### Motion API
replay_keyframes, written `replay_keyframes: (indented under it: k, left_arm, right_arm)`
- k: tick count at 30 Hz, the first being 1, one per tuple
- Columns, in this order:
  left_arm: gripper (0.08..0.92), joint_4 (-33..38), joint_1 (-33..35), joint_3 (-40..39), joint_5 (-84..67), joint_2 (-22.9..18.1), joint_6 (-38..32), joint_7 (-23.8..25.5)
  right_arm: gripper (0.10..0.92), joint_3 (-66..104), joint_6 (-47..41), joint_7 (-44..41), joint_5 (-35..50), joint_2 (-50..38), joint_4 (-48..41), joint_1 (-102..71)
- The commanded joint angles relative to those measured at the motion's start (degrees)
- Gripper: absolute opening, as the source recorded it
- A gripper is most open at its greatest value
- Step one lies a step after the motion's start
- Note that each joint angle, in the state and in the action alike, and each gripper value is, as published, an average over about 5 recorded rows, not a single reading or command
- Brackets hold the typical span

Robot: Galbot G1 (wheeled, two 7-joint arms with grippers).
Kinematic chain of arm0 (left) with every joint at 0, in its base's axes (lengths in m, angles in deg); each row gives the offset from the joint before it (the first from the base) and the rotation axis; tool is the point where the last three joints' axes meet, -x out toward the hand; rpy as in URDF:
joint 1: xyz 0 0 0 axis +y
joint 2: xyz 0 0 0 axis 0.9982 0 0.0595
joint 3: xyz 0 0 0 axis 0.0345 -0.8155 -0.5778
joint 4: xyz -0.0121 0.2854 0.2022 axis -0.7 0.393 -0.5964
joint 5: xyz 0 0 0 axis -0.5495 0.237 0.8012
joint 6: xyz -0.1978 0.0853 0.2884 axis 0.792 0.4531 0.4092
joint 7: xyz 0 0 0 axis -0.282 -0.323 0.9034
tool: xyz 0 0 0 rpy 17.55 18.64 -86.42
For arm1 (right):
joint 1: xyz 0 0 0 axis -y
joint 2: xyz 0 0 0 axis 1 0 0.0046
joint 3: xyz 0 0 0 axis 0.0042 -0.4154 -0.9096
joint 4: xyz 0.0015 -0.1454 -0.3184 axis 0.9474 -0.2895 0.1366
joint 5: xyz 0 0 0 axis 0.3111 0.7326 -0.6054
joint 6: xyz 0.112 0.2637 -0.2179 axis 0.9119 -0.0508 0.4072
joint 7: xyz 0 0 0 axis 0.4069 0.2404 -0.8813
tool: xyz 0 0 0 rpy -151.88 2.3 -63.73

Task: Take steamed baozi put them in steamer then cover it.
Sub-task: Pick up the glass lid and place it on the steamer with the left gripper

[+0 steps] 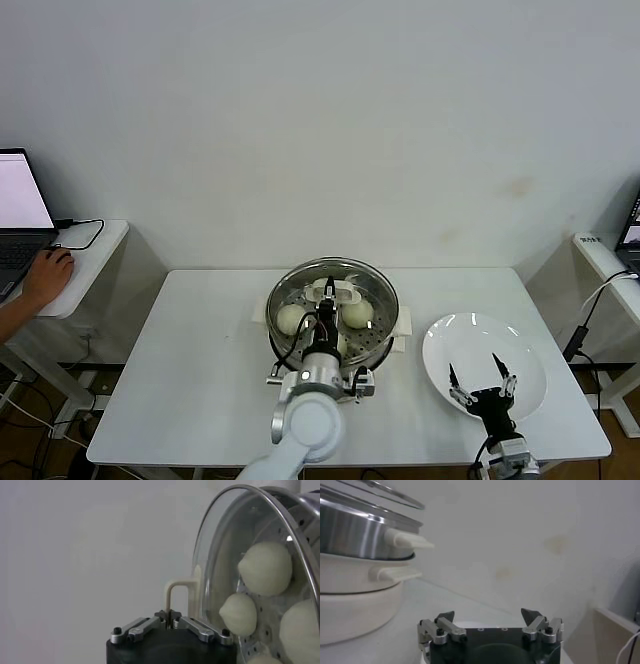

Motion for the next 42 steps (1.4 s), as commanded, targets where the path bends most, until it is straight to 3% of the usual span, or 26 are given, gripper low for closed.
replay_keyframes:
  k: [1,31,38,42]
  left_arm:
    - [0.117,-1.12,0.05,0.04,1.85,-0.89,-0.3,0.08]
    - [0.126,-2.29,1.21,0.51,0.54,-2.28,-1.17,-1.49]
    - [0.295,2.33,3.29,0.93,-0.44,-0.6,-1.14,-1.85]
    - [0.416,7.17,6.42,1.46,-2.82,2.34,-1.29,-2.69]
  right_arm:
    - [0.822,-0.07,0.13,-0.11,-0.08,-0.13,-0.07,0.04]
    - [0.822,-0.34,0.51,-0.48,-0.16,-0.69,-0.87,0.16]
    - [0.823,-0.44,0.54,-0.59,-0.35,-0.66,-0.89,0.07]
    - [0.823,-0.43,0.54,-0.67,-0.36,-0.78,-0.87,-0.07]
